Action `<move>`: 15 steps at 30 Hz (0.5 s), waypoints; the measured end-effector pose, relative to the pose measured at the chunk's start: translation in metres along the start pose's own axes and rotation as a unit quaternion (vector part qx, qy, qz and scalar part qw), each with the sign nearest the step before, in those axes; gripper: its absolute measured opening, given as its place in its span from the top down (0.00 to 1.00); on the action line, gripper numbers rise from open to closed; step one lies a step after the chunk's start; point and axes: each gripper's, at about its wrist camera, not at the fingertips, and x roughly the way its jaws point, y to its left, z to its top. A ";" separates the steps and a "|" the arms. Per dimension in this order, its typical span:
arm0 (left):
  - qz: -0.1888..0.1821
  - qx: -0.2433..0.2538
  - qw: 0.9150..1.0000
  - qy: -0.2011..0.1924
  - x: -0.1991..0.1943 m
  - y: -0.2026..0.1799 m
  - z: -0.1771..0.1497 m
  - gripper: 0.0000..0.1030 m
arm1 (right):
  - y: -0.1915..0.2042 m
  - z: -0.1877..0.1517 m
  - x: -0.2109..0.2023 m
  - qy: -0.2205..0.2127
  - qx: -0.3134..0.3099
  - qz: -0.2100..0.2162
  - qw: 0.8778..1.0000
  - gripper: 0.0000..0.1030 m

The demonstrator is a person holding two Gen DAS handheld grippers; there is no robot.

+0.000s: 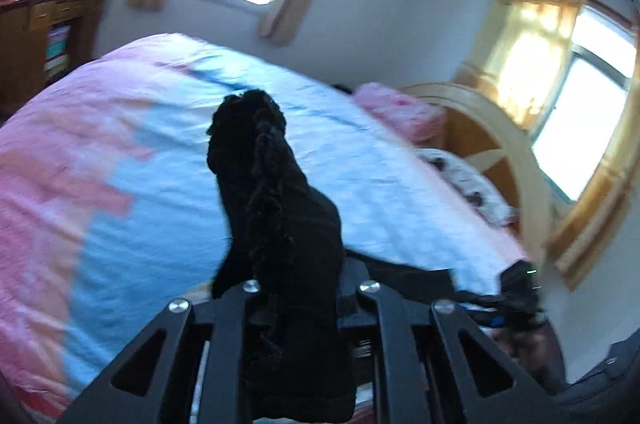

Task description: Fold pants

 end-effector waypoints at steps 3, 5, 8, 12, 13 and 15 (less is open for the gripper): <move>-0.035 0.020 0.999 0.006 0.018 -0.039 0.006 0.86 | -0.002 -0.001 -0.023 -0.031 0.005 -0.008 0.999 0.41; -0.055 0.036 0.998 0.017 0.034 -0.064 0.005 0.87 | -0.002 -0.001 -0.038 -0.054 0.005 -0.014 0.998 0.41; -0.079 0.059 0.994 0.044 0.063 -0.098 -0.001 0.88 | -0.008 0.000 -0.066 -0.094 0.017 -0.024 0.995 0.41; -0.095 0.085 0.988 0.083 0.103 -0.134 -0.014 0.88 | -0.027 0.002 -0.094 -0.142 0.053 -0.041 0.988 0.41; -0.096 0.093 0.987 0.093 0.114 -0.143 -0.019 0.89 | -0.032 0.002 -0.101 -0.151 0.062 -0.043 0.986 0.41; -0.086 0.111 0.984 0.110 0.137 -0.156 -0.030 0.89 | -0.041 0.004 -0.113 -0.164 0.074 -0.048 0.982 0.41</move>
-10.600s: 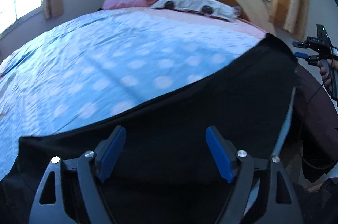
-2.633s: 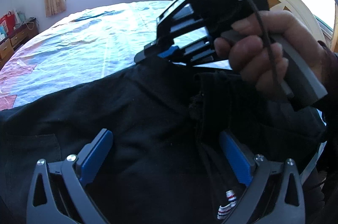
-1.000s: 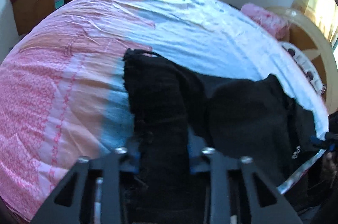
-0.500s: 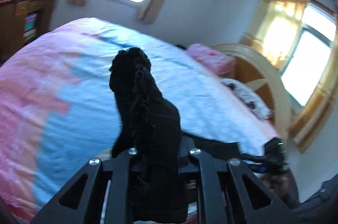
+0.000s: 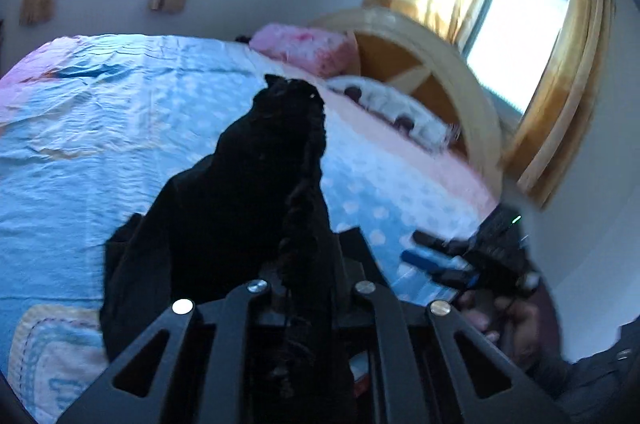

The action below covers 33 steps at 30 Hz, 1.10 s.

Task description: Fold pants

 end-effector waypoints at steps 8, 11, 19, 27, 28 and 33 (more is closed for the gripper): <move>0.017 0.020 0.998 0.064 0.085 -0.030 -0.020 0.89 | -0.022 0.005 -0.014 -0.011 0.023 -0.011 1.000 0.41; -0.004 0.012 0.996 0.083 0.115 -0.038 -0.026 0.95 | -0.024 0.006 -0.017 -0.016 0.028 -0.014 0.999 0.41; -0.013 0.051 0.996 0.078 0.119 -0.062 -0.036 0.86 | -0.025 0.008 -0.015 -0.017 0.019 -0.028 0.999 0.41; -0.006 0.104 0.995 -0.010 0.038 -0.052 -0.024 0.17 | -0.016 -0.002 0.013 0.044 -0.015 -0.009 0.999 0.37; 0.018 0.105 0.994 -0.009 0.035 -0.043 -0.026 0.17 | -0.013 -0.005 0.020 0.058 -0.022 -0.011 0.998 0.36; 0.095 0.065 0.993 0.008 0.035 0.011 -0.037 0.17 | -0.004 -0.010 0.044 0.085 -0.037 -0.004 0.996 0.36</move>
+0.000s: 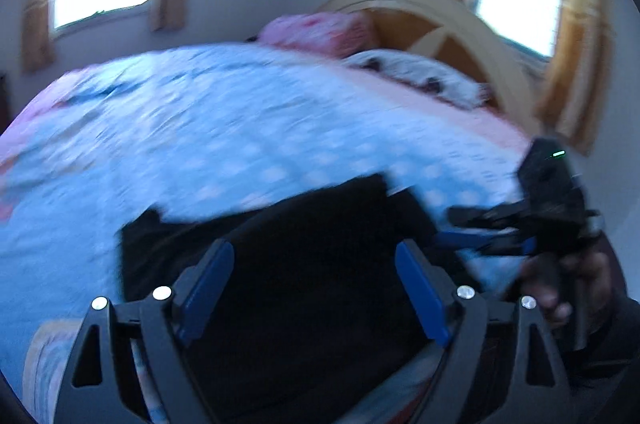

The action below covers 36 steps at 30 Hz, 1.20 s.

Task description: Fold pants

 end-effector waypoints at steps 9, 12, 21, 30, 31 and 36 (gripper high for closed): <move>0.061 -0.058 0.996 0.019 0.018 0.045 -0.033 0.15 | 0.024 -0.002 0.063 0.074 -0.065 -0.080 0.992 0.36; 0.058 -0.060 0.996 0.021 0.019 0.043 -0.034 0.12 | 0.037 -0.005 0.067 0.086 -0.097 -0.083 0.988 0.68; 0.055 -0.037 0.998 0.021 0.022 0.032 -0.035 0.05 | 0.051 -0.006 0.017 0.033 -0.147 -0.086 0.985 0.92; 0.061 -0.003 0.998 0.032 0.040 0.014 -0.036 0.02 | -0.001 0.004 0.005 0.031 -0.092 -0.136 0.986 0.92; 0.067 0.003 0.997 0.037 0.044 0.013 -0.038 0.02 | -0.011 0.006 0.009 0.039 -0.068 -0.127 0.989 0.92; 0.086 0.025 0.995 0.032 0.045 0.008 -0.047 0.02 | -0.006 0.011 -0.006 0.023 -0.093 -0.158 0.983 0.69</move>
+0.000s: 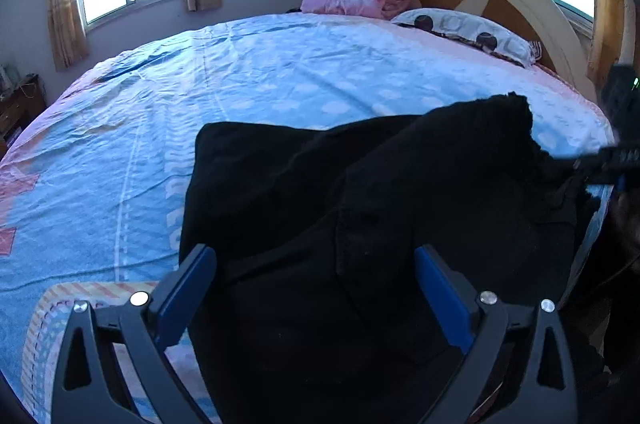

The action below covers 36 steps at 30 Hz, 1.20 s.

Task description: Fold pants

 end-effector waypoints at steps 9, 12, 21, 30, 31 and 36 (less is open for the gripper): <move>-0.031 -0.029 0.999 -0.026 -0.033 0.012 -0.024 0.00 | 0.056 0.064 -0.037 -0.021 -0.037 0.069 0.997 0.44; -0.015 -0.048 0.999 0.011 -0.014 0.021 -0.026 0.00 | 0.106 0.077 0.010 0.037 -0.073 0.110 0.991 0.44; -0.026 -0.066 0.997 0.027 0.002 0.030 -0.035 0.00 | 0.183 0.066 0.188 0.271 -0.071 0.190 0.941 0.44; -0.019 -0.056 0.998 0.028 0.006 0.024 -0.034 0.00 | 0.165 0.080 0.210 0.255 -0.035 0.192 0.947 0.45; -0.021 -0.057 0.998 0.032 0.006 0.026 -0.033 0.00 | 0.166 0.082 0.206 0.247 -0.033 0.194 0.949 0.45; -0.017 -0.058 0.998 0.036 0.004 0.028 -0.033 0.00 | 0.134 0.081 0.144 0.188 -0.022 0.188 0.964 0.44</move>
